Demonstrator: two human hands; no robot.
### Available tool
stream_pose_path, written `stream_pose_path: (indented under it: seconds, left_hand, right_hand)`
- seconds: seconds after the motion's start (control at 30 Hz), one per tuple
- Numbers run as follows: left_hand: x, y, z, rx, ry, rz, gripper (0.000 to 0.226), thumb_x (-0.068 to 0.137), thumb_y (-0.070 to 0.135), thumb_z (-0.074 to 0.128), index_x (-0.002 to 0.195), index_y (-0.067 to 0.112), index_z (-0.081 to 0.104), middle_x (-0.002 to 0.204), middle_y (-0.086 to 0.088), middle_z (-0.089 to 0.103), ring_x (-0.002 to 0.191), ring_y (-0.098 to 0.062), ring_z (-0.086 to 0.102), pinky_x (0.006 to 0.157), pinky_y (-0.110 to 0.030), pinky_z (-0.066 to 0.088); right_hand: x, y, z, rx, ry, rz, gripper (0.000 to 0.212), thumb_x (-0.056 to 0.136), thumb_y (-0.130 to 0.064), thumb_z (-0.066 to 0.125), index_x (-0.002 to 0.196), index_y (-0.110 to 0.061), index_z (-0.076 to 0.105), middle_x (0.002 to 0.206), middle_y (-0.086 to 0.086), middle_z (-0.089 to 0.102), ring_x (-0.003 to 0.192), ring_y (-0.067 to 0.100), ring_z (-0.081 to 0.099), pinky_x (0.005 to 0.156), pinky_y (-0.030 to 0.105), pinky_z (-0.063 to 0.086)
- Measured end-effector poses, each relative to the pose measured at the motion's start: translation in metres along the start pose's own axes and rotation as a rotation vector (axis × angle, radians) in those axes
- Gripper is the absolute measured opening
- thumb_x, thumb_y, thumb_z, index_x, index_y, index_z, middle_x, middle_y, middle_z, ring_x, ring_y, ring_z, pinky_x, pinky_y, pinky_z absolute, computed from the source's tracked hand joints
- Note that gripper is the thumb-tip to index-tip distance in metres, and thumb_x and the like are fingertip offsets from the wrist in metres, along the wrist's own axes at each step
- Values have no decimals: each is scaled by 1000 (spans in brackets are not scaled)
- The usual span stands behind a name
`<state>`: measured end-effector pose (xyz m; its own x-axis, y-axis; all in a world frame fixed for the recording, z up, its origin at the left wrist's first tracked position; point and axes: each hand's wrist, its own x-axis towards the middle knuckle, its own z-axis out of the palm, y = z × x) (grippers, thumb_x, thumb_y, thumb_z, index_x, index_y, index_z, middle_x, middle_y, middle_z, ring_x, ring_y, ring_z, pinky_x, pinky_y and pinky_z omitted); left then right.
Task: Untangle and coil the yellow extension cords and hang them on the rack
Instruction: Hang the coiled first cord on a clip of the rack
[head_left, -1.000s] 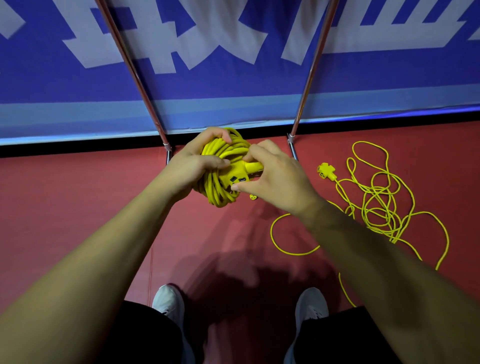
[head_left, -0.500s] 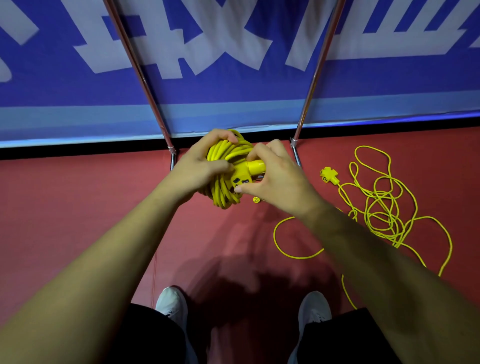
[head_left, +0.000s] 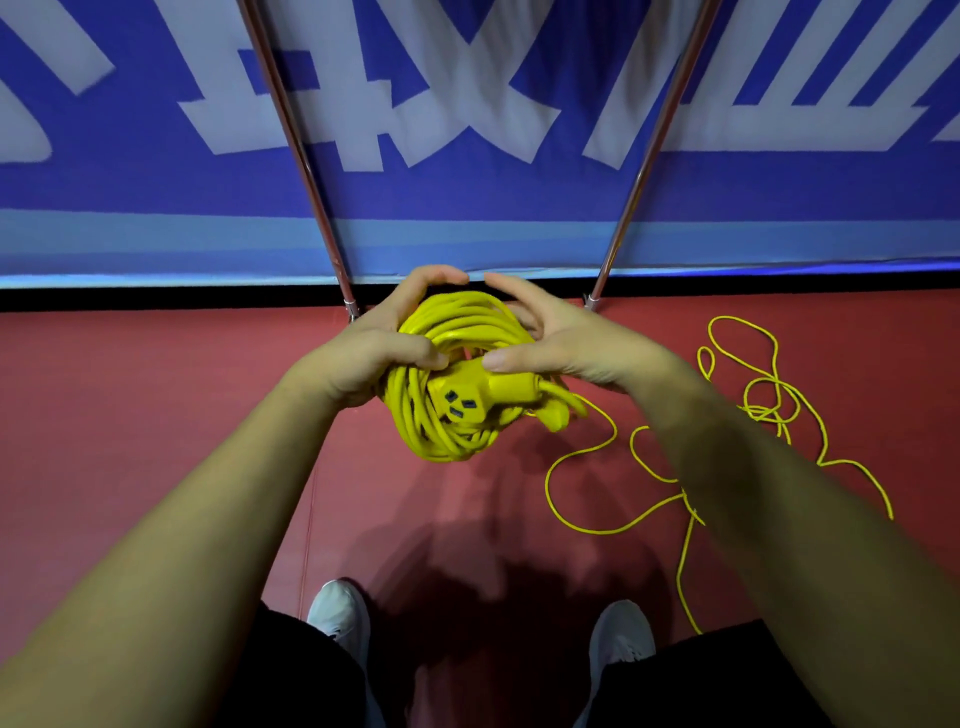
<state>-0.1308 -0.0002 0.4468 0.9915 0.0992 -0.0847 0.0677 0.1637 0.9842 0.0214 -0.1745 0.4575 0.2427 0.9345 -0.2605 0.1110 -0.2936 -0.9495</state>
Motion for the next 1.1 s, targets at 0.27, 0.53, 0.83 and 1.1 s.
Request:
stream_pose_path:
  seconds: [0.27,0.53,0.83,1.1]
  left_hand:
    - [-11,2,-11,-81,34,-72,72,53,9,74,120,19,51,103,-13,60,89,-27,60,77,-35,51]
    - [-24,8,-17,52,207,-61,57,69,37,80,116,18,54,102,-5,69,87,-21,66,63,-27,49]
    - [-36,18,1,-120,262,18,91,61,47,91,134,10,52,125,-19,66,112,-38,63,94,-58,52]
    - [-53,40,-1,-88,331,45,81,63,22,86,132,4,49,121,-18,68,110,-35,67,90,-45,56]
  right_hand:
    - [8,-3,27,73,80,-88,45,81,-15,72,123,-6,58,109,6,70,97,14,65,84,30,53]
    - [6,-10,38,93,402,-83,9,83,-14,75,85,-15,66,71,-3,64,65,10,57,64,29,46]
    - [2,-57,34,295,473,-116,54,73,-38,76,103,4,60,87,21,61,81,32,58,80,54,50]
    - [-17,-91,43,154,105,-182,32,82,-16,75,113,-11,69,111,13,71,104,24,66,94,38,54]
